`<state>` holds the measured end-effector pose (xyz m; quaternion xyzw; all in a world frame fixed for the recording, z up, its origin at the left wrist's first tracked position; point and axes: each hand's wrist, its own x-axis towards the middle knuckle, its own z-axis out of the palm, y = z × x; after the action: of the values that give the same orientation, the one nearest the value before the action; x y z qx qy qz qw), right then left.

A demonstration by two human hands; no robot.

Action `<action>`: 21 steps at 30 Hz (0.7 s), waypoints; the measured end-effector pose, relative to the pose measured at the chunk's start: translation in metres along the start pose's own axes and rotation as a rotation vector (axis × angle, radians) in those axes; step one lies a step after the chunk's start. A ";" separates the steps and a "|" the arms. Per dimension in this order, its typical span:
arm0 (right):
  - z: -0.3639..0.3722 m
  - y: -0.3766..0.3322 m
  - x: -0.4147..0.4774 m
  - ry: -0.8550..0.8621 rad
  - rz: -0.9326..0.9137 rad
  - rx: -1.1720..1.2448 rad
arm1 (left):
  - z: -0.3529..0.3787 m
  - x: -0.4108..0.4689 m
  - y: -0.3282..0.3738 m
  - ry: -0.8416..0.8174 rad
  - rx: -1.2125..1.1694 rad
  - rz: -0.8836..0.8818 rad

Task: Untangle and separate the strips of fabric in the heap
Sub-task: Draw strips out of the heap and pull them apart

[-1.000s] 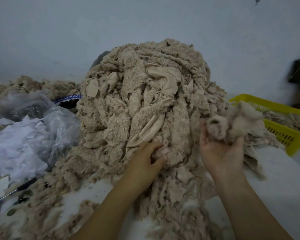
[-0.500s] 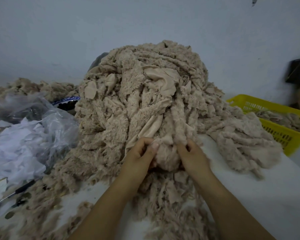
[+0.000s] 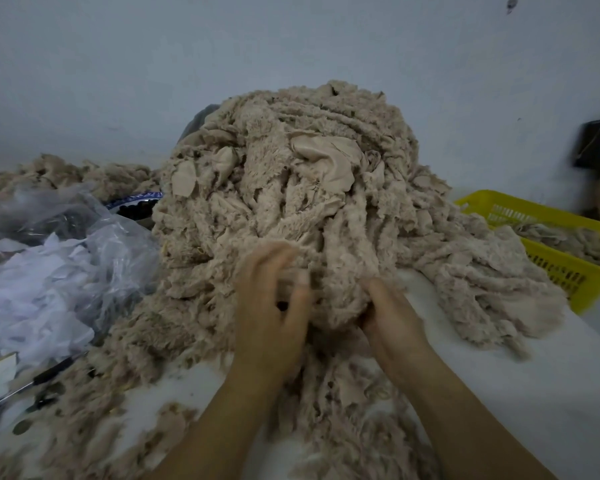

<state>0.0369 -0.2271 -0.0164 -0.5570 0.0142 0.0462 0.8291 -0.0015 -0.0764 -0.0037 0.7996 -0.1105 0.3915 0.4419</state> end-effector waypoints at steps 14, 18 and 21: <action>0.008 0.010 -0.014 -0.393 -0.213 -0.885 | 0.007 0.001 -0.005 -0.168 -0.785 -0.801; -0.003 0.000 -0.001 -0.076 0.058 -0.343 | -0.009 0.022 -0.026 0.172 -1.325 -0.986; -0.003 -0.010 0.004 0.059 0.085 0.122 | -0.019 0.025 -0.034 0.239 -1.494 -1.012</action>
<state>0.0414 -0.2334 -0.0086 -0.5054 0.0650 0.0641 0.8581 0.0228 -0.0376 -0.0013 0.2124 0.0752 0.0577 0.9726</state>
